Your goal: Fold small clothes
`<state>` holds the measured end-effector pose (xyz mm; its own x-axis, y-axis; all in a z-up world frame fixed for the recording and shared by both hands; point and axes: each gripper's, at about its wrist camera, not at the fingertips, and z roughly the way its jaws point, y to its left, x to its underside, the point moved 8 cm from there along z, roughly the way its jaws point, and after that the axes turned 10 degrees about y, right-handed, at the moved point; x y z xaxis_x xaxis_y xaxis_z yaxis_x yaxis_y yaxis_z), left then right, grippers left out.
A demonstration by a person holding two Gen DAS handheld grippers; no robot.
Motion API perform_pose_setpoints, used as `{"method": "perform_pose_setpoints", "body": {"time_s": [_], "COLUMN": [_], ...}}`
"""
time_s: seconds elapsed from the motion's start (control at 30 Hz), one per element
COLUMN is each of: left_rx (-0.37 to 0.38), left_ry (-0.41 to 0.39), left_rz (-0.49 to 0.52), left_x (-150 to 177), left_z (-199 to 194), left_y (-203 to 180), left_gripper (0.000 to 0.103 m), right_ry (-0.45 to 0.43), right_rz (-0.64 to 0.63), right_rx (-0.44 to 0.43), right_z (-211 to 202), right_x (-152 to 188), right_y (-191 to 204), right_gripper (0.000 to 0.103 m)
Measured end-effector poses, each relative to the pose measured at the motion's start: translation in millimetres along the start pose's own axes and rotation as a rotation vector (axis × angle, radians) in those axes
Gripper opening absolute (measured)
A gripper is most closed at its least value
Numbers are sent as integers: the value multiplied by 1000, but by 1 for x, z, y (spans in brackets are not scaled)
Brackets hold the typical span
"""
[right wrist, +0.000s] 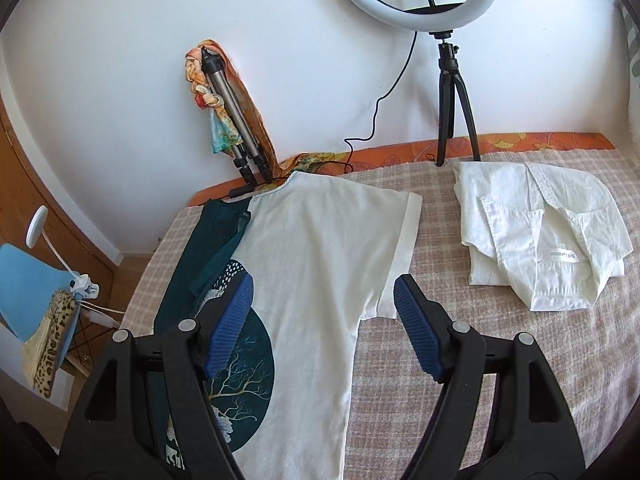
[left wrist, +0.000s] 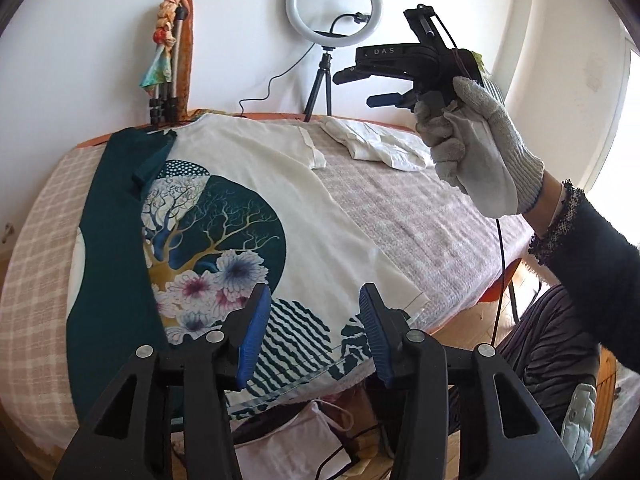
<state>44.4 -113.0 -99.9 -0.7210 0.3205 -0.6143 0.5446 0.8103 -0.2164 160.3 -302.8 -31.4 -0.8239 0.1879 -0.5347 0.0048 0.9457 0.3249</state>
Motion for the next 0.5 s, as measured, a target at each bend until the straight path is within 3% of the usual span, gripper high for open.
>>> {"method": "perform_pose_setpoints", "body": {"time_s": [0.23,0.5], "left_rx": [51,-31], "left_ry": [101,142], "left_rz": [101,234], "left_x": [12,18], "left_z": [56,97], "left_y": [-62,-102], "left_gripper": [46,46], "right_ry": [90,184], "right_rz": [152,269], "right_rx": [-27,-61], "right_z": [45,92], "right_x": [-1,9], "right_y": [-59,-90], "right_gripper": [76,76]}}
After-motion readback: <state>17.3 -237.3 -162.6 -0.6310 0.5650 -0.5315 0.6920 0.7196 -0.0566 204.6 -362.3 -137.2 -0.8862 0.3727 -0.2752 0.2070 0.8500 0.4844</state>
